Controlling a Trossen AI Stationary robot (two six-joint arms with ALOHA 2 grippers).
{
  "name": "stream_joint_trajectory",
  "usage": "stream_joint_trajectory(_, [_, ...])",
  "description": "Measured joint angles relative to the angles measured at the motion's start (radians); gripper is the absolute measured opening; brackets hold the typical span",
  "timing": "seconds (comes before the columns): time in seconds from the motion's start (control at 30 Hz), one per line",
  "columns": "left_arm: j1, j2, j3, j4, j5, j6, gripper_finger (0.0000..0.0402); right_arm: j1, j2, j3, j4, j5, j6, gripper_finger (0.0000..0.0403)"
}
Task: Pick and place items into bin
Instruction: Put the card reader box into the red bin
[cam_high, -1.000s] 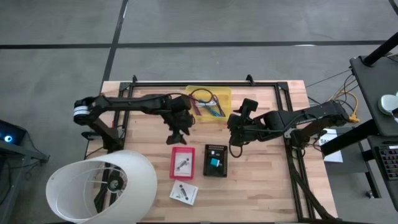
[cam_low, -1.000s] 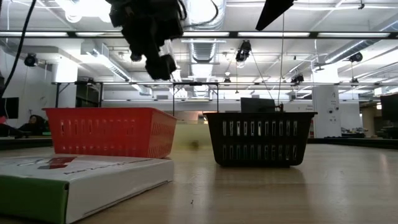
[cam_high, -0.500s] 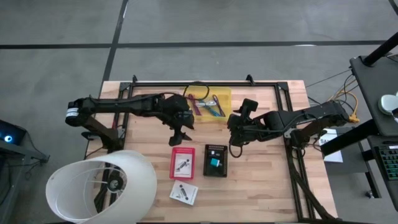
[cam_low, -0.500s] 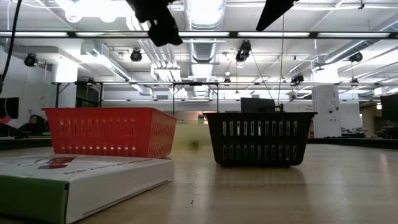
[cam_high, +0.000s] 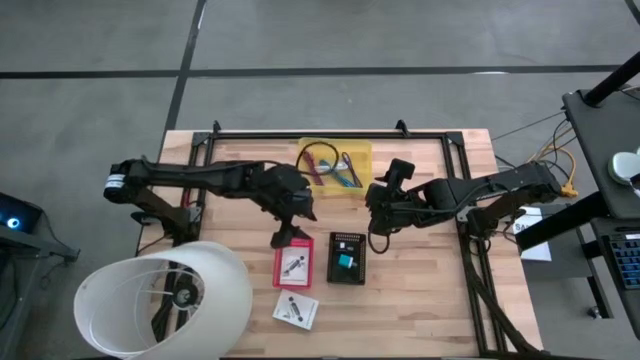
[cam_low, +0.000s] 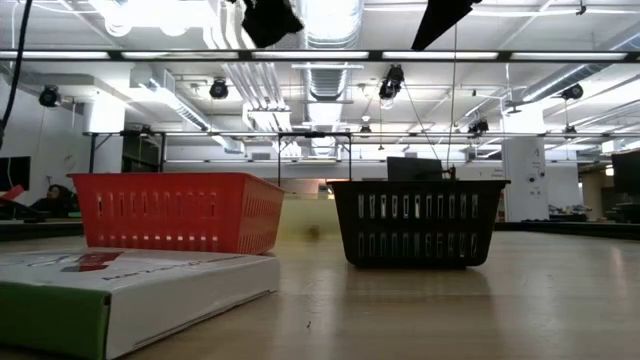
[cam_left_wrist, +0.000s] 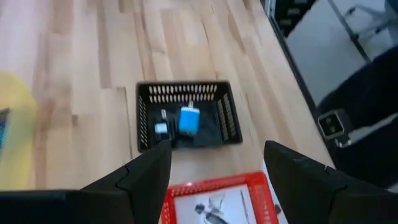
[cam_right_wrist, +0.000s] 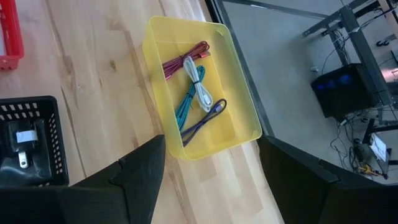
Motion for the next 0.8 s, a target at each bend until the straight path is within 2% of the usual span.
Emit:
stream_joint_trajectory(0.27, [0.0,0.0,0.092,0.006,-0.043,-0.003,0.024,0.0,0.0,-0.001,0.001,0.0,0.031,0.0247])
stream_joint_trajectory(0.57, [-0.018,0.014,0.048,-0.003,-0.059,-0.002,0.024,0.001,0.0,-0.002,0.001,0.0,0.071,0.0247])
stream_joint_trajectory(0.67, [-0.031,0.034,0.021,-0.006,-0.015,-0.002,0.024,0.001,0.0,-0.002,0.001,0.0,0.071,0.0247])
stream_joint_trajectory(0.8, [-0.061,0.105,0.004,-0.005,0.094,-0.001,0.024,0.001,0.0,-0.002,0.002,0.0,0.071,0.0247])
